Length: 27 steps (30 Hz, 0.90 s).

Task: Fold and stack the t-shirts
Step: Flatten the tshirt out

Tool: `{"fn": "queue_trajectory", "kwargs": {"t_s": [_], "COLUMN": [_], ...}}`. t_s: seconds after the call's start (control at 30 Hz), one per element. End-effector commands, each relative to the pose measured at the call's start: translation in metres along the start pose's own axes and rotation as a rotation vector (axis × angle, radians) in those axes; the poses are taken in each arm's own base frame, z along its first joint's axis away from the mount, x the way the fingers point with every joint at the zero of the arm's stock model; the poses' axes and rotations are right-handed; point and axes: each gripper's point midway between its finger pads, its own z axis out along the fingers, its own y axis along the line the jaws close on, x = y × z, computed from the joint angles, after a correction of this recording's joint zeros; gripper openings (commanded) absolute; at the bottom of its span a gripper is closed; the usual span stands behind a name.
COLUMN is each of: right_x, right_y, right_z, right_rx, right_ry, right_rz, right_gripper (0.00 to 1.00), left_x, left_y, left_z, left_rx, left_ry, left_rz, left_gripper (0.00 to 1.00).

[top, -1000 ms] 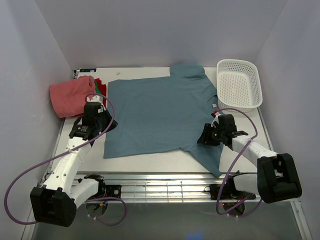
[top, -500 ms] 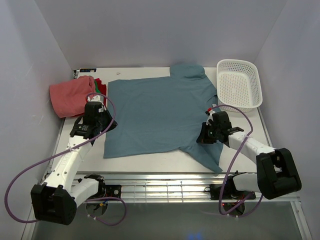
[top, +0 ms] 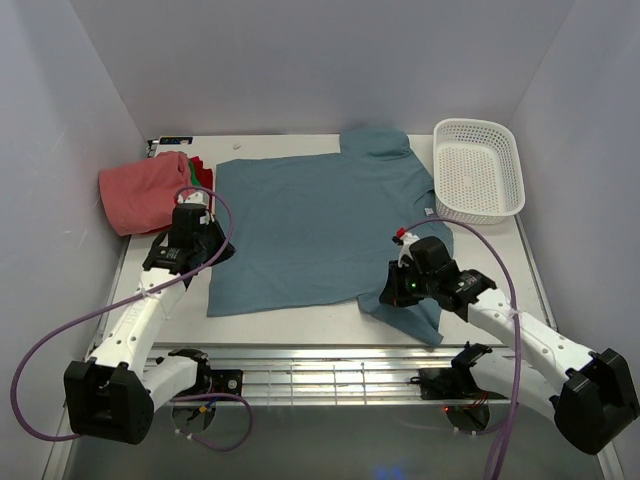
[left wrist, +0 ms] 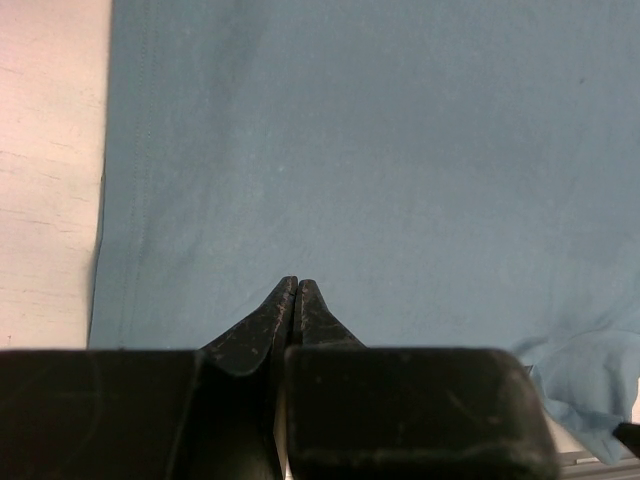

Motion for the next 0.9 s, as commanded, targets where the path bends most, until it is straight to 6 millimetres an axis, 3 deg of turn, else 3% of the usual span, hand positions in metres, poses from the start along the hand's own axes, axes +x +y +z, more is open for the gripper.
{"fn": "queue_trajectory", "kwargs": {"t_s": [0.0,0.27,0.47,0.5,0.53,0.57,0.6,0.73,0.8,0.87], "right_x": [0.033,0.068,0.075,0.073,0.069,0.069,0.057,0.037,0.043,0.051], "right_y": [0.010,0.053,0.089,0.092,0.094,0.090,0.084,0.039,0.015,0.002], "right_z": [-0.004,-0.005,-0.016,-0.018,-0.022,-0.023,-0.025,-0.045,-0.056,-0.062], "right_rx": [0.000,-0.082,-0.154,-0.162,-0.155,-0.135,-0.083,0.181,0.309,0.371], "right_ry": [0.093,0.189,0.228,0.223,0.212,0.209,0.158,0.055,0.063,0.079], "right_rz": [0.030,-0.027,-0.080,-0.081,-0.074,-0.071,-0.068,-0.048,-0.023,0.013], "right_gripper": [0.08,0.08,0.09,0.14,0.36,0.45,0.49,0.56,0.56,0.56], "left_x": [0.000,0.004,0.006,0.004,0.004,0.007,0.008,0.031,0.034,0.037], "left_y": [0.000,0.003,0.005,0.011,0.015,0.016,0.025,0.058,0.064,0.070], "left_z": [0.002,0.001,0.000,0.002,0.003,0.004,0.008,0.015,0.019,0.022], "left_rx": [0.001,-0.002,-0.004,-0.036,-0.056,-0.062,-0.106,-0.277,-0.318,-0.355], "left_ry": [-0.008,-0.008,-0.008,-0.020,-0.022,-0.011,-0.003,0.087,0.101,0.122], "left_rz": [0.017,0.018,0.027,0.030,0.035,0.036,0.039,0.031,0.014,0.019], "left_gripper": [0.12,0.12,0.12,0.13,0.13,0.14,0.14,0.15,0.15,0.15]}}
